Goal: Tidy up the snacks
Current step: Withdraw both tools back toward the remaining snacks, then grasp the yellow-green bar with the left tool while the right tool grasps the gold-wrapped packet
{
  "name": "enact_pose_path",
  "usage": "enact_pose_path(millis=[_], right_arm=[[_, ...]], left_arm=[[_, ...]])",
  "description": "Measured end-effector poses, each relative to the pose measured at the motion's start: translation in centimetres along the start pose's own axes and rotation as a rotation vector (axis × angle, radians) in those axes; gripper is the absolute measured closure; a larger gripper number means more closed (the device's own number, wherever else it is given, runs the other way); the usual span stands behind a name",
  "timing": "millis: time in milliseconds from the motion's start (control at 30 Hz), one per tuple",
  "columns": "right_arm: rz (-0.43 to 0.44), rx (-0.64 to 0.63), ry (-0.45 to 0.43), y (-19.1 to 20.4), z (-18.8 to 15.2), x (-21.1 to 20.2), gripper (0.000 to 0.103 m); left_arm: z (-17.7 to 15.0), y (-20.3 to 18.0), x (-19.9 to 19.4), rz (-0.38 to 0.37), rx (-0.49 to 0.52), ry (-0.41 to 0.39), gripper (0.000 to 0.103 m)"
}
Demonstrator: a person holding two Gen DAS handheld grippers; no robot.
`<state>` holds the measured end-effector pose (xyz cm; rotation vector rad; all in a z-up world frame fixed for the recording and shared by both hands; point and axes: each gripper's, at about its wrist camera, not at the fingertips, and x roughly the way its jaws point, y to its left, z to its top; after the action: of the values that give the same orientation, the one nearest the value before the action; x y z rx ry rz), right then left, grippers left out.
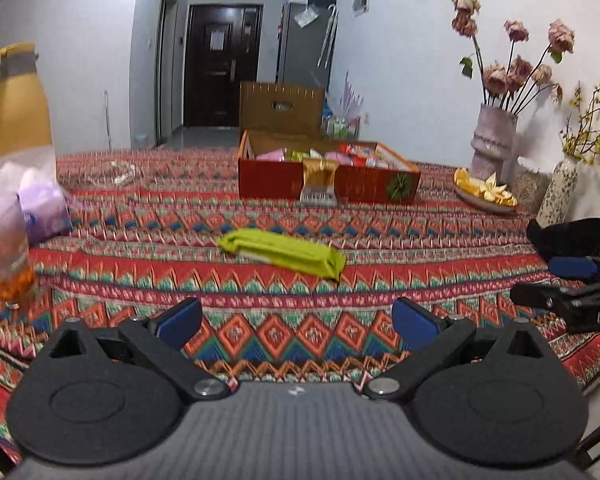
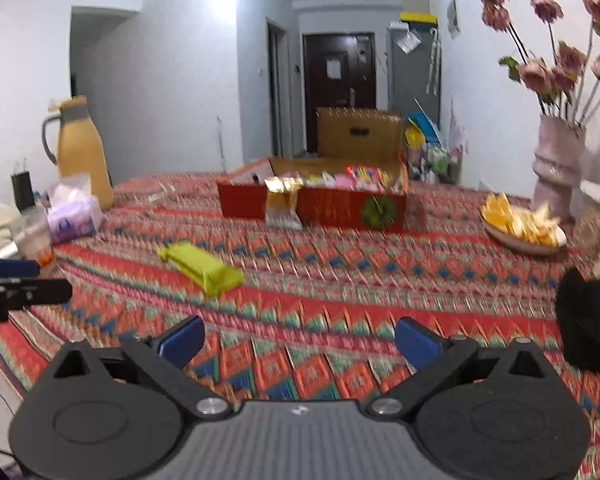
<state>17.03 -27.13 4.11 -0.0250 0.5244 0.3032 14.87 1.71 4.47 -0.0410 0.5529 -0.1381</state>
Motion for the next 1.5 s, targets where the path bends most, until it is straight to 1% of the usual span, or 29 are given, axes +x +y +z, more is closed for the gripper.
enact_pose_path(millis=[133, 267, 333, 367, 433, 500, 600, 700, 733, 800, 867, 900, 933, 967, 1033, 1133, 1233, 1333, 1367, 1400, 1467, 1500], right_arm=[[0.009, 0.027, 0.035, -0.3, -1.2, 0.3, 0.001], [0.007, 0.03, 0.045, -0.5, -1.3, 0.9, 0.001], [0.001, 0.038, 0.047, -0.8, -1.2, 1.3, 0.001], [-0.002, 0.041, 0.049, -1.0, -1.2, 1.6, 0.001], [-0.008, 0.045, 0.056, -1.3, -1.0, 2.2, 0.001], [-0.014, 0.046, 0.067, -1.6, -0.8, 2.8, 0.001], [-0.026, 0.049, 0.076, -2.1, -0.5, 3.7, 0.001], [-0.045, 0.062, 0.087, -2.9, -0.2, 4.7, 0.001], [-0.055, 0.064, 0.092, -3.1, 0.0, 5.1, 0.001], [-0.064, 0.062, 0.097, -3.3, 0.3, 5.8, 0.001], [-0.069, 0.057, 0.097, -3.4, 0.8, 6.7, 0.001], [-0.074, 0.054, 0.092, -3.4, 1.2, 7.2, 0.001], [-0.077, 0.051, 0.087, -3.5, 1.6, 7.5, 0.001], [-0.08, 0.048, 0.082, -3.5, 2.1, 8.0, 0.001], [-0.082, 0.038, 0.068, -3.4, 3.3, 9.0, 0.001], [-0.063, 0.019, 0.052, -3.1, 5.3, 11.2, 0.001], [-0.036, -0.009, 0.044, -2.3, 7.4, 14.0, 0.002], [0.004, -0.021, 0.039, -0.8, 10.0, 18.5, 0.004], [0.025, -0.019, 0.039, -0.3, 10.7, 20.0, 0.007], [0.044, -0.014, 0.048, 0.3, 11.3, 21.4, 0.011], [0.057, -0.006, 0.059, 1.7, 12.6, 24.6, 0.012], [0.043, 0.003, 0.048, 2.5, 13.0, 26.1, 0.013]], left_arm=[[-0.2, 0.1, 1.4, 0.0, -0.014, 0.031, 0.0], [0.4, -0.1, 3.5, -0.02, -0.034, 0.059, 0.0], [0.9, 0.1, 5.2, -0.064, -0.059, 0.058, 0.0], [1.1, 0.4, 6.5, -0.098, -0.073, 0.057, 0.0], [1.7, 0.9, 9.1, -0.131, -0.108, 0.081, 0.0], [2.9, 1.2, 12.3, -0.101, -0.142, 0.12, 0.0], [4.9, 1.7, 16.4, -0.021, -0.184, 0.121, 0.0], [6.6, 2.0, 20.7, 0.035, -0.208, 0.184, 0.0], [7.0, 1.9, 21.6, 0.05, -0.205, 0.191, 0.0], [7.5, 1.4, 22.8, 0.031, -0.166, 0.178, 0.0], [7.5, 0.4, 23.6, -0.021, -0.083, 0.162, 0.0], [7.3, 0.0, 23.7, -0.036, -0.039, 0.158, 0.008], [7.0, -0.4, 23.8, -0.039, 0.003, 0.158, 0.03], [6.5, -0.8, 23.7, -0.02, 0.055, 0.154, 0.036], [6.0, -0.7, 23.0, 0.003, 0.119, 0.131, 0.064], [5.8, 0.8, 21.4, 0.001, 0.13, 0.112, 0.069], [5.9, 3.7, 19.9, 0.009, 0.064, 0.086, 0.069], [6.5, 6.2, 18.8, 0.03, -0.023, 0.05, 0.069], [6.6, 6.8, 18.4, 0.027, -0.043, 0.031, 0.069], [6.8, 7.1, 18.1, 0.02, -0.049, 0.017, 0.069], [7.1, 7.7, 17.6, 0.0, -0.057, -0.004, 0.069], [7.2, 7.9, 17.6, -0.007, -0.063, -0.006, 0.069]])
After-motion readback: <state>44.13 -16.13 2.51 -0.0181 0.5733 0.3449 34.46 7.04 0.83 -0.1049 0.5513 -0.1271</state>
